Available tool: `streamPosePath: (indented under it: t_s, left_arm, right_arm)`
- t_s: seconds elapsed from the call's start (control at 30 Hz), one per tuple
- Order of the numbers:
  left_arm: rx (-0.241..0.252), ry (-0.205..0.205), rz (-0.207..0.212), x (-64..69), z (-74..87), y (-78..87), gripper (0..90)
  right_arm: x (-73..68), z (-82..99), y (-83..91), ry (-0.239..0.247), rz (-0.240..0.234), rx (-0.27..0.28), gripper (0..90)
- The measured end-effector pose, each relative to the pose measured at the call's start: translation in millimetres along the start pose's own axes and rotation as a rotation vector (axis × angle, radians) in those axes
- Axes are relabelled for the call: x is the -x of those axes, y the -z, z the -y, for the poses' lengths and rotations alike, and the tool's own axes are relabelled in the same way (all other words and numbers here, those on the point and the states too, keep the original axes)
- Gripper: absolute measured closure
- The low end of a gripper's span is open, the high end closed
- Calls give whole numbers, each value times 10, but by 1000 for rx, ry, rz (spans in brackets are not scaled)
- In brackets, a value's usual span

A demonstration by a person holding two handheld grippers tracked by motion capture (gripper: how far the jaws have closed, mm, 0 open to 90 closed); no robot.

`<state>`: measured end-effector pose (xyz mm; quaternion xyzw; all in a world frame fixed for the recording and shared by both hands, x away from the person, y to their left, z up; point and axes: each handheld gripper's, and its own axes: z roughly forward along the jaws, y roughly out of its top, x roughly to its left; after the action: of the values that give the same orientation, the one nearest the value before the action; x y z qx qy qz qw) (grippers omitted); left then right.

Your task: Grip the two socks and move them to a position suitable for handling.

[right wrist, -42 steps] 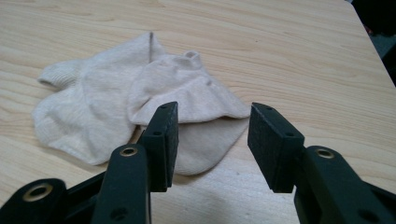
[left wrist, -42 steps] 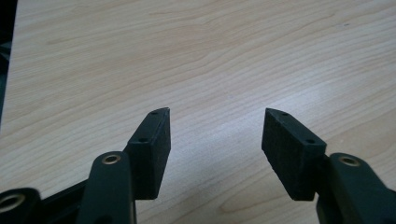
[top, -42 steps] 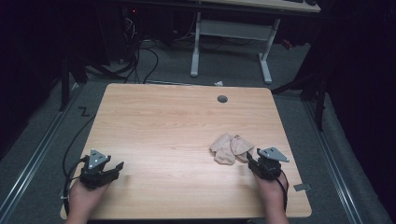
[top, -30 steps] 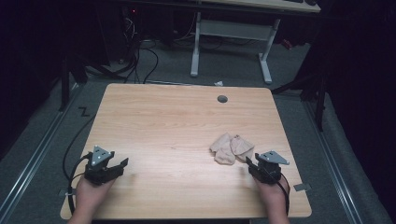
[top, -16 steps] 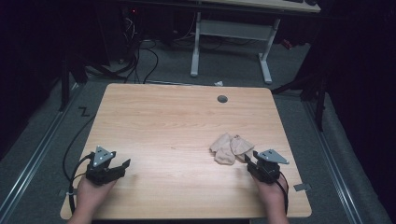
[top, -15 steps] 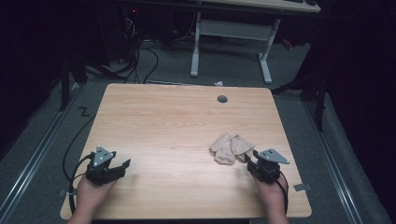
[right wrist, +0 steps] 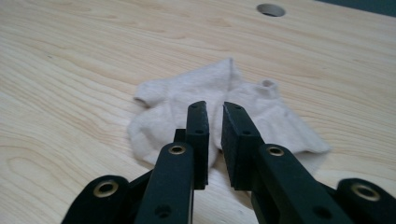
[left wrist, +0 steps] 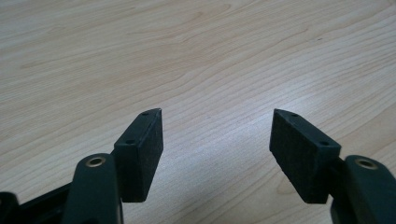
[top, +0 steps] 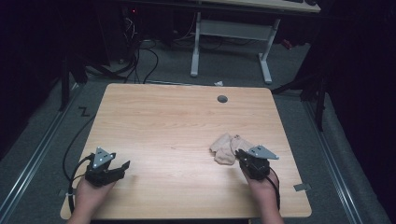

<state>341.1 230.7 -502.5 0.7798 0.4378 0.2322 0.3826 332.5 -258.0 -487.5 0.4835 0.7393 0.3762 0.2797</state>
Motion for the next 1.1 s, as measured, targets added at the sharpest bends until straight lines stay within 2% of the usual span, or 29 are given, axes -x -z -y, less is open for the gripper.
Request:
streamPosePath:
  t_s: [0.13, 0.27, 0.43, 0.67, 0.77, 1.1]
  left_arm:
    - [-1, 1, 1, -3, -1, -5, 355]
    - [-7, 1, 6, 7, 0, -24, 364]
    - [-20, -14, 11, 29, 16, -34, 372]
    - [-21, -8, 9, 24, 30, -17, 372]
    - [-25, -15, 13, 32, 23, -21, 372]
    - [-20, -11, 13, 36, 22, -31, 372]
  right_arm:
    - [-42, -25, -70, 14, -14, -16, 900]
    - [-72, -65, -186, 25, -28, -41, 900]
    - [-98, -53, -362, 59, -21, -107, 900]
    - [-129, 4, -507, 97, -24, -184, 899]
    - [-144, 34, -540, 104, -40, -209, 899]
    - [-243, 57, -530, 114, -89, -202, 900]
